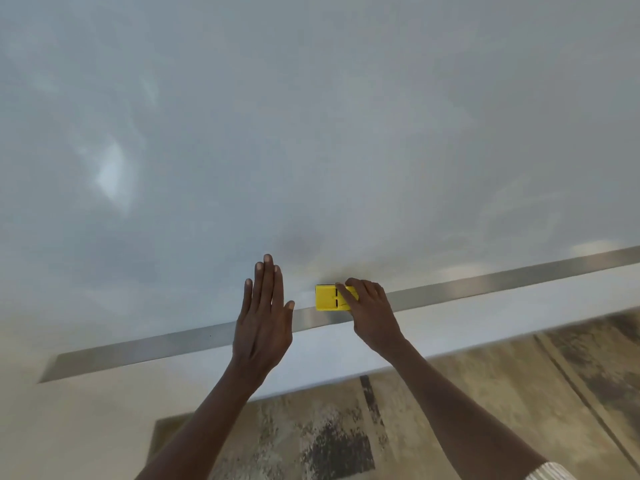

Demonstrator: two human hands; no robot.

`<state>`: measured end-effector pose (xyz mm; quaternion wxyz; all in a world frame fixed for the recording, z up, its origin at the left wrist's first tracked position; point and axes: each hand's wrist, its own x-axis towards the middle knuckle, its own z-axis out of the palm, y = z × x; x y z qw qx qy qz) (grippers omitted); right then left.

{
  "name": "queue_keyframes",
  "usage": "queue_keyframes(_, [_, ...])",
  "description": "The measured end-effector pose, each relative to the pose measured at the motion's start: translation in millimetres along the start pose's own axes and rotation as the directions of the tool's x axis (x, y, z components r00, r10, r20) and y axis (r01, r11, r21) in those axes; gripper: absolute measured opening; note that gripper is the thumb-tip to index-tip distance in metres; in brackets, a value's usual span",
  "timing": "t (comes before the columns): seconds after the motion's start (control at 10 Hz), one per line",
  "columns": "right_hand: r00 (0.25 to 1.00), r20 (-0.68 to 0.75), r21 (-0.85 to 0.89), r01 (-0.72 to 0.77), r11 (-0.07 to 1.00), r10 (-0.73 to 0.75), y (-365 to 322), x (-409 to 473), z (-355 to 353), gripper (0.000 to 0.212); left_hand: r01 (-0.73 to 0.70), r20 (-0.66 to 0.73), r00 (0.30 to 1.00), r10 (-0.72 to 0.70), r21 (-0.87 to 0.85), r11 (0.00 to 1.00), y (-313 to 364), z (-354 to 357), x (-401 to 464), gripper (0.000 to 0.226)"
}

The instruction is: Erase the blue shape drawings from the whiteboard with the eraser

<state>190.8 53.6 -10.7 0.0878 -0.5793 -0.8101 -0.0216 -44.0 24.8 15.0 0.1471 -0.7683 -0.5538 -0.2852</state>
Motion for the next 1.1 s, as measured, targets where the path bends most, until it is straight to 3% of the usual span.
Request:
queue_keyframes(0.2, [0.993,0.121,-0.051,0.015,0.999,-0.008,10,9,29,0.067,0.021,0.042,0.999,-0.022,0.007,1.000,-1,16,-9,0.063])
queue_keyframes(0.4, [0.987,0.164,-0.049,0.012,0.999,-0.003,9,9,49,0.070,0.054,0.054,0.997,-0.054,-0.003,0.999,1,21,-11,0.062])
queue_keyframes(0.7, [0.991,0.133,-0.046,0.008,0.999,-0.002,8,9,60,0.063,0.092,0.104,0.990,-0.092,0.011,0.996,0,21,-15,0.062])
queue_keyframes(1.0, [0.978,0.208,0.000,0.019,1.000,-0.019,6,6,59,0.054,0.077,0.077,0.994,-0.076,-0.019,0.997,-1,17,-15,0.066])
queue_keyframes(1.1, [0.991,0.134,0.006,-0.006,1.000,0.005,7,4,61,0.050,0.091,0.048,0.995,-0.090,-0.012,0.996,2,16,-14,0.066])
